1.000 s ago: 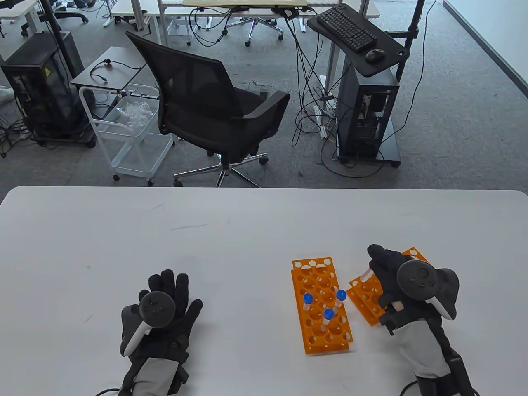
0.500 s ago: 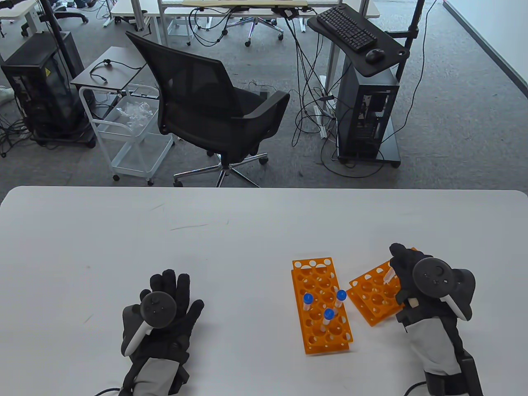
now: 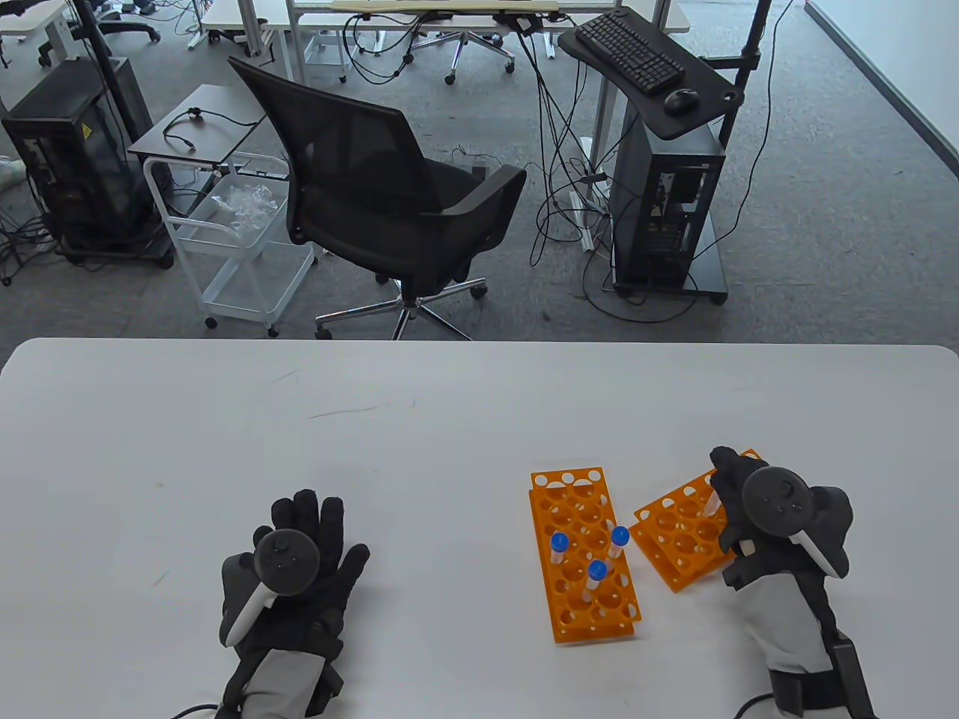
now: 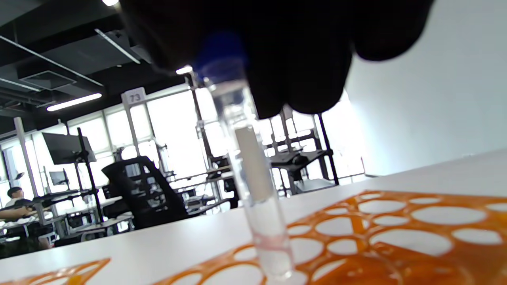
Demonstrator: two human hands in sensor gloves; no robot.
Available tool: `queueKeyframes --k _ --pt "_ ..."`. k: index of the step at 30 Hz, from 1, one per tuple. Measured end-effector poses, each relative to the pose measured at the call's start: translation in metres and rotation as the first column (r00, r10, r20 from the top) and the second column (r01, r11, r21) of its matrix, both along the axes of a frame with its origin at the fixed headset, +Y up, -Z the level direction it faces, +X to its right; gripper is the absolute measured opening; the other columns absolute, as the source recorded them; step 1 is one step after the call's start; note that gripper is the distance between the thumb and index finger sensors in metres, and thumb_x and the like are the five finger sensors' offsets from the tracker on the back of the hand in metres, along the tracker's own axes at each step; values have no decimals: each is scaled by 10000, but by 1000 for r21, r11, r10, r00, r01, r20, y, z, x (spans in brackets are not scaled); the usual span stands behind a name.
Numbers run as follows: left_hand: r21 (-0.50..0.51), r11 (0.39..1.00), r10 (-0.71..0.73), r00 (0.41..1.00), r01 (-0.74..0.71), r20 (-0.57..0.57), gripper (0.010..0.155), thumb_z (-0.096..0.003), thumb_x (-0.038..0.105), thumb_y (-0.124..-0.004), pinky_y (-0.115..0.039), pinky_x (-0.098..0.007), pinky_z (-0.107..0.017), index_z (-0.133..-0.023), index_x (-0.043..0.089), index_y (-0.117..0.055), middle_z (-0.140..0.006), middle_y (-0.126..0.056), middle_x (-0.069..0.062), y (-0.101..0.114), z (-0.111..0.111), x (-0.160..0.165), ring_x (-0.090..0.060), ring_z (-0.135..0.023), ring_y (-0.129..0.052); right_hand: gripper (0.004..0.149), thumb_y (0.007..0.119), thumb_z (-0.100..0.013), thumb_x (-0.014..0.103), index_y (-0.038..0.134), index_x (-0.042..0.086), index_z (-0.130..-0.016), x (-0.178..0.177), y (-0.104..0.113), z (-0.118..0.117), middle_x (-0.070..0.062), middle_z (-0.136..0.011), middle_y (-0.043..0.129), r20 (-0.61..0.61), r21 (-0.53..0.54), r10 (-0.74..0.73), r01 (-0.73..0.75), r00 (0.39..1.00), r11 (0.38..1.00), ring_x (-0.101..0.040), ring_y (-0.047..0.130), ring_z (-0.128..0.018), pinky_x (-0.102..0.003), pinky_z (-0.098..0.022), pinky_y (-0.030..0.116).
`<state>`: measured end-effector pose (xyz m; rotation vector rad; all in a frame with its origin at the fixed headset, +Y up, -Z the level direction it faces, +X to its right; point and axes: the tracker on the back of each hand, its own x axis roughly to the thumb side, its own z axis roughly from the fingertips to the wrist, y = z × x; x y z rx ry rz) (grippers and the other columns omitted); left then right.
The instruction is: Transfer 4 test tubes between racks (Right hand only)
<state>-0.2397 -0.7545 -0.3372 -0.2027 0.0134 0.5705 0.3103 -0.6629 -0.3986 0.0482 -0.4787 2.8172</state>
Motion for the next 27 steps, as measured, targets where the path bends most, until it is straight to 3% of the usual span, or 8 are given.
queueKeyframes --k 27 --pt "1 1000 1 1000 -1 -6 712 -573 651 -494 208 -368 -722 -1107 496 -48 -1128 167 214 1 0 -2 -36 -999 299 456 765 -475 273 810 131 -905 2 -28 -10 -163 -820 938 15 -115 35 -33 999 993 -428 893 -700 -636 -557 659"
